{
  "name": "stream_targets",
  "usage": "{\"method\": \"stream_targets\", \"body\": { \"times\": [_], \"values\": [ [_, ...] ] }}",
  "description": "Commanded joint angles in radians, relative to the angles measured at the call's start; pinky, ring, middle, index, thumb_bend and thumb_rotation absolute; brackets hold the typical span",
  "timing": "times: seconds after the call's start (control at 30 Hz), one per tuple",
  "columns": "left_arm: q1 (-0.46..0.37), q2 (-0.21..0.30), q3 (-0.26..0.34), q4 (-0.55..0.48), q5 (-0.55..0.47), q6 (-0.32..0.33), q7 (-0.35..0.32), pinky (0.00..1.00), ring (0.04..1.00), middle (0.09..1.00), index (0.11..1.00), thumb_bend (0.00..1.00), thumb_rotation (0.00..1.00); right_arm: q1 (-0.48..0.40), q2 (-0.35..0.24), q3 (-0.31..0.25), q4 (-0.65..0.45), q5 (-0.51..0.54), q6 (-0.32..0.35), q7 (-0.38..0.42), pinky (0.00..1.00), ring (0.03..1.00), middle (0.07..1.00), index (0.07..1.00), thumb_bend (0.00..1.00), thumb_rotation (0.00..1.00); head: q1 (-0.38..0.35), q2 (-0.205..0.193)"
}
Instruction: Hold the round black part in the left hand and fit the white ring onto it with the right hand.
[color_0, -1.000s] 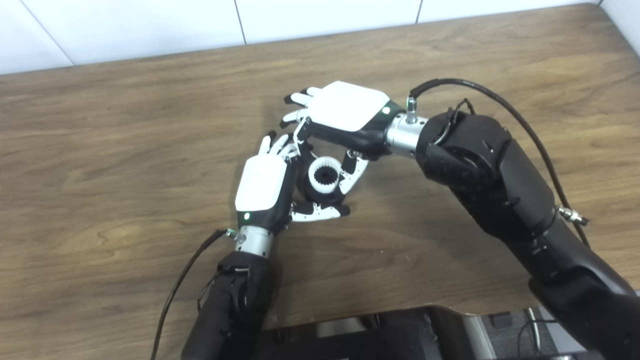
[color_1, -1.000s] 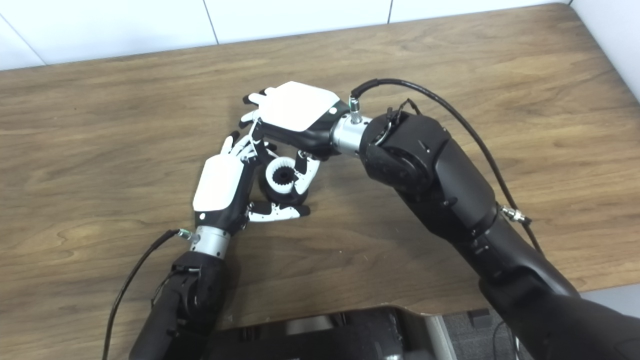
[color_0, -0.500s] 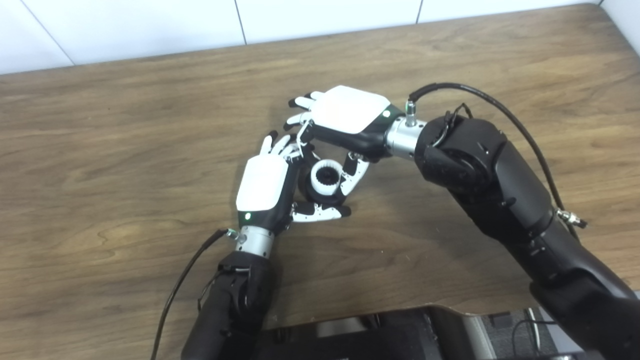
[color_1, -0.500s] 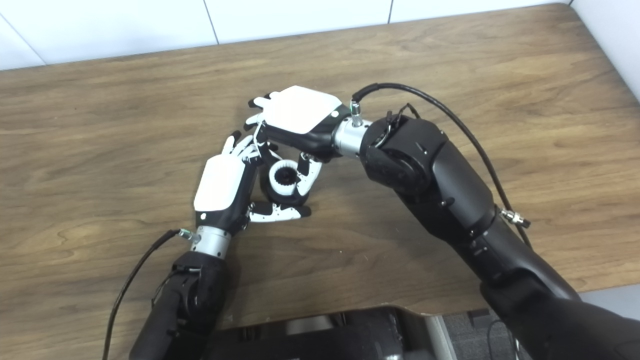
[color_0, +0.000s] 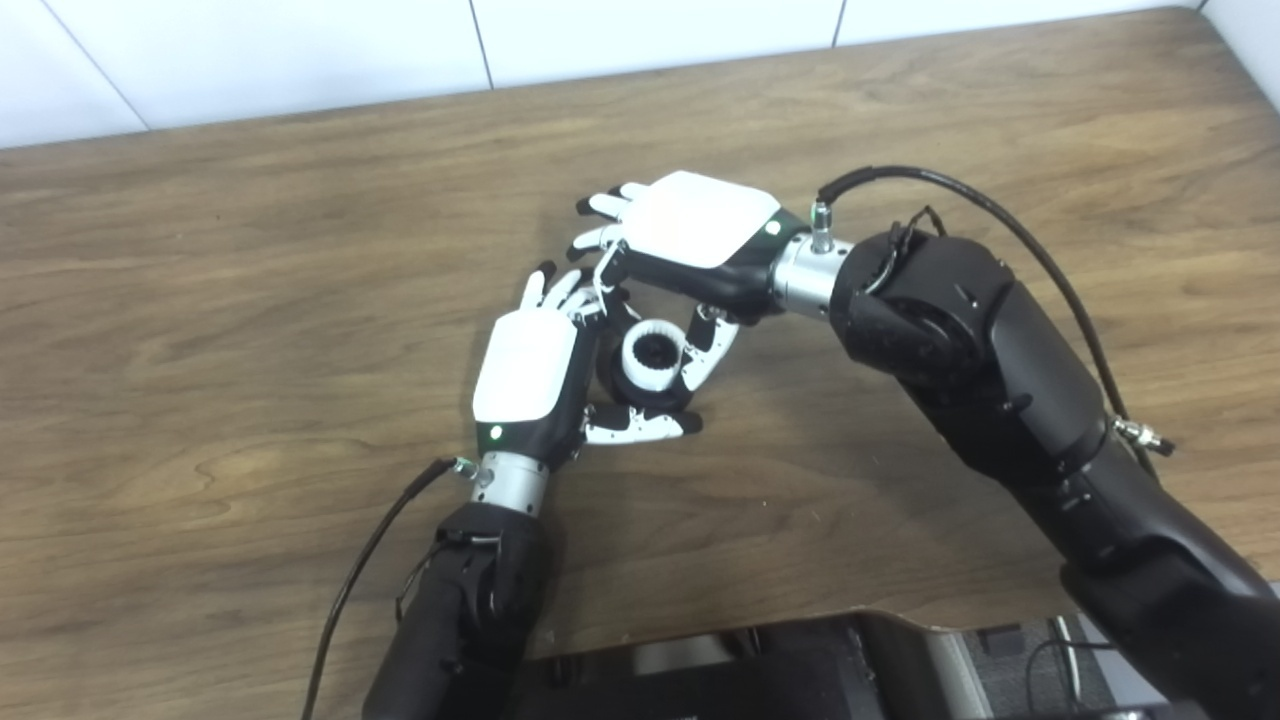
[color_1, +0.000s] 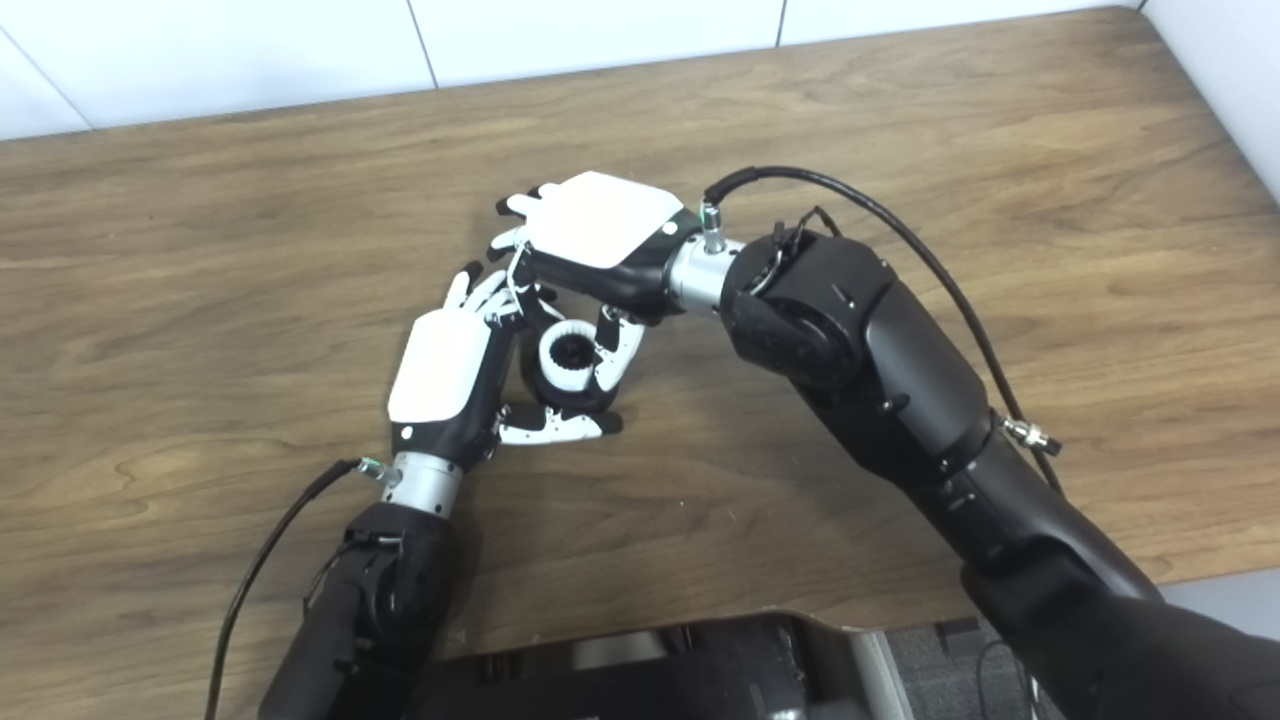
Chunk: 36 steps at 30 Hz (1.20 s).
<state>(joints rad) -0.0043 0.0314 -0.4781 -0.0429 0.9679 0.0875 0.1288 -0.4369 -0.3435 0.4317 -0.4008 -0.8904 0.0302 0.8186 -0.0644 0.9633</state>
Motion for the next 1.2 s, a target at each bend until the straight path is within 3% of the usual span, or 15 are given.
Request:
{"method": "stream_targets", "body": {
  "times": [0.0, 0.2, 0.23, 0.27, 0.37, 0.67, 1.17],
  "values": [
    [0.101, -0.022, -0.048, 0.071, 0.005, 0.021, 0.009, 1.00, 0.902, 0.780, 0.483, 0.52, 0.06, -0.022, -0.018, -0.010, -0.010, -0.009, -0.013, -0.010, 1.00, 1.000, 0.898, 0.487, 0.53, 0.14, -0.001, 0.000],
    [0.098, -0.022, -0.047, 0.071, 0.002, 0.020, 0.005, 1.00, 0.903, 0.781, 0.483, 0.52, 0.06, -0.023, -0.023, -0.005, -0.012, -0.020, -0.015, -0.004, 1.00, 1.000, 0.899, 0.493, 0.52, 0.15, -0.006, 0.000],
    [0.098, -0.022, -0.047, 0.073, 0.000, 0.017, 0.008, 1.00, 0.905, 0.781, 0.483, 0.52, 0.06, -0.023, -0.024, -0.005, -0.013, -0.021, -0.016, -0.004, 1.00, 1.000, 0.903, 0.565, 0.74, 0.22, -0.007, -0.002],
    [0.097, -0.022, -0.047, 0.074, -0.001, 0.015, 0.010, 1.00, 0.904, 0.780, 0.483, 0.52, 0.06, -0.022, -0.024, -0.005, -0.014, -0.021, -0.016, -0.004, 1.00, 1.000, 0.907, 0.617, 0.87, 0.27, -0.007, -0.002],
    [0.097, -0.022, -0.047, 0.077, -0.001, 0.014, 0.014, 1.00, 0.903, 0.779, 0.483, 0.52, 0.06, -0.027, -0.027, -0.001, -0.019, -0.028, -0.015, 0.010, 1.00, 1.000, 0.922, 0.679, 0.98, 0.32, -0.010, -0.003],
    [0.093, -0.025, -0.047, 0.085, -0.004, 0.013, 0.018, 1.00, 0.907, 0.780, 0.483, 0.52, 0.06, -0.035, -0.031, -0.001, -0.032, -0.045, -0.016, 0.032, 1.00, 1.000, 0.970, 0.787, 1.00, 0.37, -0.014, -0.002],
    [0.086, -0.022, -0.043, 0.104, -0.011, 0.010, 0.020, 1.00, 0.909, 0.782, 0.483, 0.52, 0.06, -0.058, -0.043, -0.063, -0.116, 0.000, 0.028, 0.111, 1.00, 1.000, 0.987, 0.804, 1.00, 0.35, -0.017, -0.018]
  ]
}}
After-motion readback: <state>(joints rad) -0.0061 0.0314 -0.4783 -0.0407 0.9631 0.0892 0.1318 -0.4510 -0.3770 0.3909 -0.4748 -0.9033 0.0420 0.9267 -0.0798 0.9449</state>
